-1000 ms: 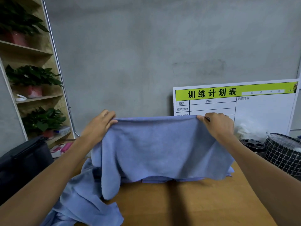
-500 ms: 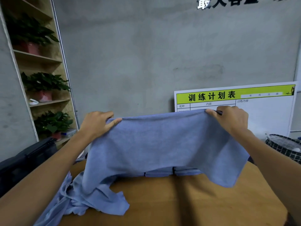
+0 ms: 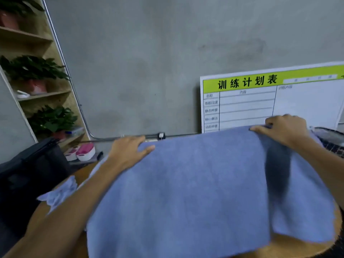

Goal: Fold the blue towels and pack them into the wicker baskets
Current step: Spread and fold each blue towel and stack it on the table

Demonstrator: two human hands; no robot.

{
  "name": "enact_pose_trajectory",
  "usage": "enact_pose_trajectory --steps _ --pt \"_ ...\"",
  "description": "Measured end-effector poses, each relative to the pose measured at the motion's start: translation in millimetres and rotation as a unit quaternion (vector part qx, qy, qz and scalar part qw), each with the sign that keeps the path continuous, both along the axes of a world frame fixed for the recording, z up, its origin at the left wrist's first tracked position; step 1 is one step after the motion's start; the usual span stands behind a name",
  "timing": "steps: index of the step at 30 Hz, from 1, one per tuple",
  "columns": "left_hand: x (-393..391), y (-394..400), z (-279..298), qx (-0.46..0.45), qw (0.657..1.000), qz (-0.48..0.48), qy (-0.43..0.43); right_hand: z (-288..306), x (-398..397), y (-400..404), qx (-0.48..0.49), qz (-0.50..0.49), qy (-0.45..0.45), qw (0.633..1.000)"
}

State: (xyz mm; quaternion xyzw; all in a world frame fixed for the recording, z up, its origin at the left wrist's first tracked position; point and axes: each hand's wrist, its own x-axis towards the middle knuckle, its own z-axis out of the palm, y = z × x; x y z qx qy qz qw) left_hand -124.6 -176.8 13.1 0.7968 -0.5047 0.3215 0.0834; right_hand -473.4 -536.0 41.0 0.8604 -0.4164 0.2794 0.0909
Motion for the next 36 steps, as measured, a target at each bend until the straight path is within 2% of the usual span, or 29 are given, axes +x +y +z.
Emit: enact_pose_trajectory --steps 5,9,11,14,17,19,22,24,26,28,33,36 --pt "37.7 -42.2 -163.6 0.072 0.994 -0.025 0.08 -154.0 27.5 -56.4 0.08 -0.003 0.089 0.993" --pt "53.3 -57.1 -232.4 0.051 0.993 -0.086 0.061 -225.8 33.5 -70.3 0.099 0.018 0.102 0.99" --pt "62.8 -61.6 -230.8 0.032 0.995 -0.079 0.05 -239.6 36.0 -74.5 0.068 0.028 0.086 0.994" --pt "61.4 -60.2 -207.2 0.023 0.998 -0.043 0.049 -246.7 34.6 -71.9 -0.026 0.047 0.053 0.997" --pt "24.7 -49.8 -194.3 0.016 0.985 -0.002 0.173 -239.4 34.1 -56.8 -0.061 0.061 0.011 0.996" --pt "-4.1 -35.3 -208.7 0.08 0.96 0.038 0.265 -242.3 35.3 -42.0 -0.028 0.114 0.012 0.993" --pt "-25.8 -15.5 -236.7 0.187 0.935 0.073 0.291 -263.9 30.3 -25.1 0.068 0.165 0.051 0.983" --pt "-19.4 -13.5 -234.3 0.218 0.921 0.059 0.318 -273.5 21.4 -19.9 0.134 0.164 0.055 0.976" --pt "-9.7 -12.1 -221.2 0.208 0.916 0.043 0.339 -274.7 12.3 -18.7 0.166 0.16 0.066 0.971" --pt "-4.1 -8.8 -216.9 0.173 0.93 0.052 0.321 -271.6 2.6 -19.5 0.189 0.153 0.081 0.967" --pt "-5.7 -6.6 -224.2 0.248 0.909 0.06 0.33 -260.6 -17.9 -21.9 0.243 0.172 0.171 0.939" --pt "3.0 -5.2 -221.3 0.107 0.934 0.023 0.341 -256.4 -21.9 -26.4 0.239 0.185 0.194 0.933"
